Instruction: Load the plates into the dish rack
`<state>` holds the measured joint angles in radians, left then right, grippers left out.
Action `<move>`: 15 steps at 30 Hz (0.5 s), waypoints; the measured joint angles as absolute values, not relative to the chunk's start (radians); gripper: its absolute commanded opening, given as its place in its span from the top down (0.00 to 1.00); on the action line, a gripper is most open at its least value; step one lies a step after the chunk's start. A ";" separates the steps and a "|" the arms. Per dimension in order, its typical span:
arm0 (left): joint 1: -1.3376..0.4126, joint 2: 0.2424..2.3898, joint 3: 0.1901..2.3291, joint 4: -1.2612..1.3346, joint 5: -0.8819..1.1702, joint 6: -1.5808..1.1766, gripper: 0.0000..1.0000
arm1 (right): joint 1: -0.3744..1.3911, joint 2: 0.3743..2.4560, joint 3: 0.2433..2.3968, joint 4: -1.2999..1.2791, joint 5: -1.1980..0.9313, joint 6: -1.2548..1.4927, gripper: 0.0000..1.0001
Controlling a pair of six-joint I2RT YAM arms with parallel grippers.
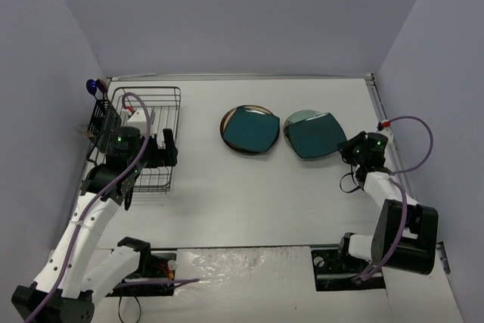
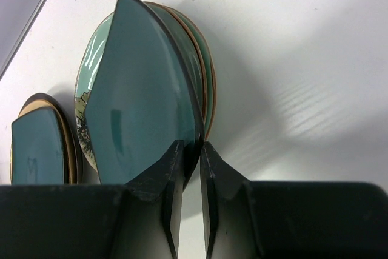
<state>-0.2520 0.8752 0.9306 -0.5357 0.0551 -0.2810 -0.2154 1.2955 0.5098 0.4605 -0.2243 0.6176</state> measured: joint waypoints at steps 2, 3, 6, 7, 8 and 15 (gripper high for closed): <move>-0.252 0.875 0.931 -0.536 0.055 -0.281 0.03 | -0.216 1.265 0.491 0.451 -0.214 0.629 1.00; -0.252 0.875 0.931 -0.536 0.055 -0.281 0.03 | -0.216 1.257 0.482 0.451 -0.211 0.633 1.00; -0.251 0.876 0.931 -0.537 0.055 -0.281 0.03 | -0.216 1.247 0.461 0.457 -0.208 0.650 1.00; -0.251 0.876 0.931 -0.537 0.055 -0.281 0.03 | -0.216 1.247 0.454 0.461 -0.208 0.656 1.00; -0.251 0.877 0.931 -0.537 0.055 -0.281 0.03 | -0.216 1.247 0.447 0.465 -0.209 0.662 1.00; -0.251 0.877 0.931 -0.541 0.054 -0.281 0.03 | -0.216 1.247 0.396 0.522 -0.211 0.709 0.98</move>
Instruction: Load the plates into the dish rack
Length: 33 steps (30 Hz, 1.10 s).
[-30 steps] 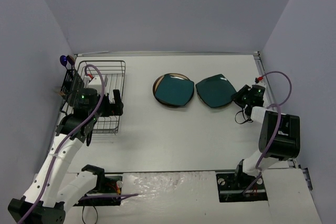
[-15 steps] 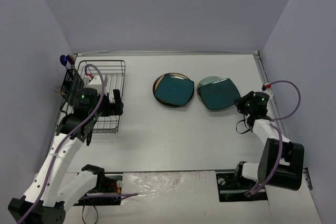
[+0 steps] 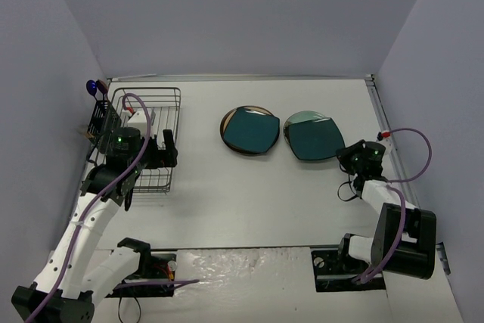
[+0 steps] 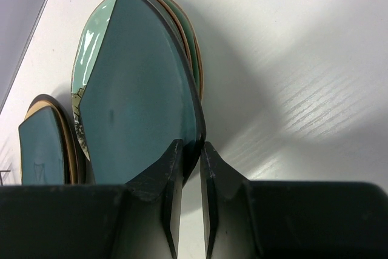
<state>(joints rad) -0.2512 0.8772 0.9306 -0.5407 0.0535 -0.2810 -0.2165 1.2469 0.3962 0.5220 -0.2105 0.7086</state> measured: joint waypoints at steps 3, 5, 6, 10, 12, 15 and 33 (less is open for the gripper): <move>-0.251 0.877 0.931 -0.541 0.051 -0.281 0.03 | -0.216 1.247 0.387 0.539 -0.210 0.716 0.95; -0.251 0.878 0.931 -0.541 0.051 -0.281 0.03 | -0.216 1.248 0.384 0.545 -0.210 0.719 0.89; -0.251 0.880 0.931 -0.541 0.051 -0.281 0.03 | -0.216 1.249 0.384 0.548 -0.210 0.721 0.87; -0.251 0.886 0.931 -0.542 0.051 -0.281 0.03 | -0.217 1.261 0.382 0.557 -0.216 0.722 0.84; -0.251 0.887 0.931 -0.542 0.050 -0.281 0.03 | -0.217 1.272 0.379 0.558 -0.221 0.717 0.83; -0.251 0.888 0.931 -0.542 0.050 -0.281 0.03 | -0.218 1.291 0.378 0.569 -0.231 0.713 0.82; -0.251 0.908 0.931 -0.544 0.047 -0.281 0.03 | -0.217 1.346 0.378 0.615 -0.297 0.685 0.65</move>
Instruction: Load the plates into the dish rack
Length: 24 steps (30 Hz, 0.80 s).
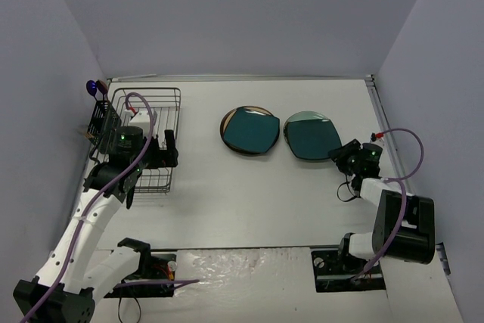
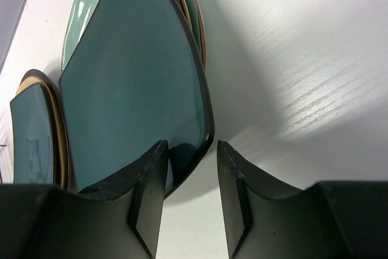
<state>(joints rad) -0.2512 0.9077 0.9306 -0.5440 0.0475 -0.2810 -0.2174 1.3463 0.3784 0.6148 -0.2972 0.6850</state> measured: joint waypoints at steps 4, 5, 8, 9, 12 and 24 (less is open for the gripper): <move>-0.251 0.913 0.931 -0.545 0.047 -0.281 0.03 | -0.217 1.366 0.384 0.630 -0.315 0.683 0.65; -0.251 0.914 0.931 -0.545 0.047 -0.281 0.03 | -0.218 1.374 0.387 0.633 -0.320 0.683 0.65; -0.251 0.916 0.931 -0.545 0.047 -0.281 0.03 | -0.217 1.401 0.400 0.644 -0.333 0.683 0.65; -0.251 0.916 0.931 -0.545 0.047 -0.281 0.03 | -0.217 1.408 0.403 0.646 -0.337 0.683 0.66; -0.251 0.917 0.931 -0.546 0.047 -0.281 0.03 | -0.218 1.421 0.410 0.648 -0.348 0.683 0.74; -0.251 0.917 0.931 -0.549 0.039 -0.281 0.03 | -0.237 1.436 0.424 0.683 -0.368 0.703 1.00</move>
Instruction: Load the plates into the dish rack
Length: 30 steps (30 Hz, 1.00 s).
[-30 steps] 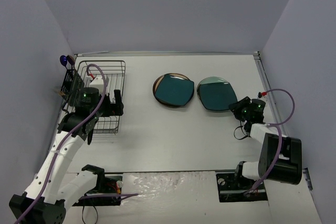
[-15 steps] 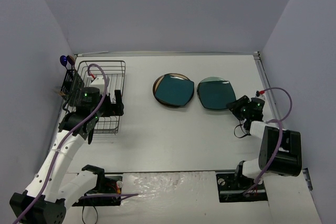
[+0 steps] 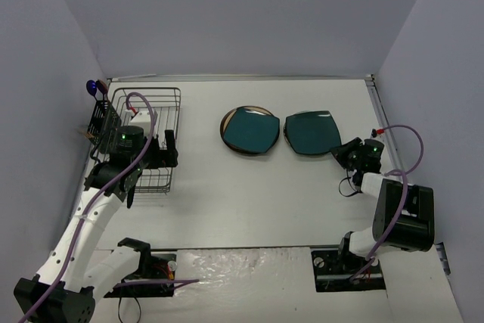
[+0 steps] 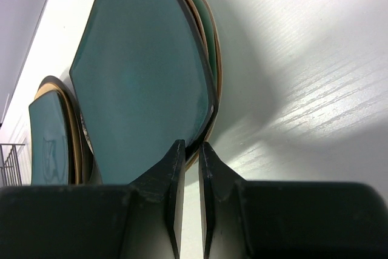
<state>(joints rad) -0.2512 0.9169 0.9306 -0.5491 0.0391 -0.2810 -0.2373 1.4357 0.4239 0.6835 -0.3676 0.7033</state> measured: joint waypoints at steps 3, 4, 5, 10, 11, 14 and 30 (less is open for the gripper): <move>-0.251 0.917 0.931 -0.550 0.036 -0.281 0.03 | -0.243 1.436 0.426 0.683 -0.371 0.702 1.00; -0.251 0.917 0.931 -0.550 0.035 -0.281 0.03 | -0.245 1.436 0.426 0.683 -0.373 0.702 1.00; -0.251 0.917 0.931 -0.550 0.034 -0.281 0.03 | -0.247 1.435 0.426 0.682 -0.374 0.703 1.00; -0.251 0.917 0.931 -0.552 0.029 -0.281 0.03 | -0.249 1.367 0.426 0.612 -0.362 0.708 1.00; -0.251 0.917 0.931 -0.552 0.029 -0.281 0.03 | -0.249 1.338 0.426 0.587 -0.356 0.708 1.00; -0.251 0.917 0.931 -0.552 0.029 -0.281 0.03 | -0.250 1.257 0.427 0.518 -0.340 0.711 1.00; -0.251 0.921 0.931 -0.552 0.030 -0.282 0.03 | -0.255 1.115 0.375 0.361 -0.337 0.773 1.00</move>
<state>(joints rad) -0.2512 0.9211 0.9306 -0.5519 0.0299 -0.2817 -0.2550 1.1148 0.3747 0.3606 -0.3374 0.7729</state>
